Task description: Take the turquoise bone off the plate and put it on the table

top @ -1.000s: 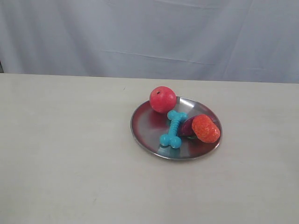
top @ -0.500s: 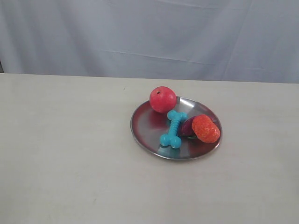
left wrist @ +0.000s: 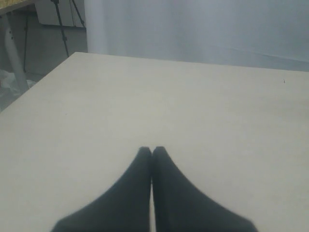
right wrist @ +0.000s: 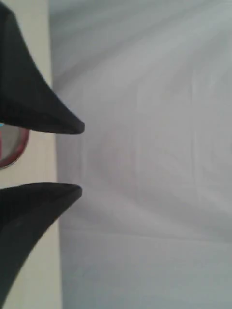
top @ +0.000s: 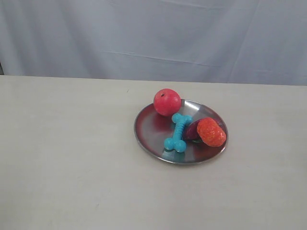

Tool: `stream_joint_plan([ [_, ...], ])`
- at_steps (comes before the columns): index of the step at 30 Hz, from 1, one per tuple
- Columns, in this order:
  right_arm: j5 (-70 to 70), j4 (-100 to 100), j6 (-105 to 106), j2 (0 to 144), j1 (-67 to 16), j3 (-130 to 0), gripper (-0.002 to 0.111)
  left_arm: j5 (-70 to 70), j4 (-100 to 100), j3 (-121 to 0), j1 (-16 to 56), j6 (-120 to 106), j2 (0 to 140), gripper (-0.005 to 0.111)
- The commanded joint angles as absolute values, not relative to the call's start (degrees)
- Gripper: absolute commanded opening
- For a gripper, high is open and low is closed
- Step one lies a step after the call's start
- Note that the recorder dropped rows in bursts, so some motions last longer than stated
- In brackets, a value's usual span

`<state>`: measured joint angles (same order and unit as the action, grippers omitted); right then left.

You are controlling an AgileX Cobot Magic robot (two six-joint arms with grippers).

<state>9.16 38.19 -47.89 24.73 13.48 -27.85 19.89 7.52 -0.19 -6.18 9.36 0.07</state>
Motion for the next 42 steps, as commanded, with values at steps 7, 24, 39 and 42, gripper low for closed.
stream_joint_plan([
  [7, 34.4, 32.8, -30.1, 51.7, -4.2, -41.6, 0.035, 19.8, 7.5, 0.0, -5.8, 9.5, 0.0, 0.0],
  [24, 47.5, 13.8, -11.9, 78.7, -13.0, -66.9, 0.054, 19.8, 7.5, 0.0, -5.8, 9.5, 0.0, 0.0],
  [39, 47.9, 10.2, -11.7, 101.1, -8.9, -79.6, 0.06, 19.8, 7.5, 0.0, -5.8, 9.5, 0.0, 0.0],
  [42, 47.9, 8.8, -12.6, 108.4, -8.1, -84.1, 0.06, 19.8, 7.5, 0.0, -5.8, 9.5, 0.0, 0.0],
])
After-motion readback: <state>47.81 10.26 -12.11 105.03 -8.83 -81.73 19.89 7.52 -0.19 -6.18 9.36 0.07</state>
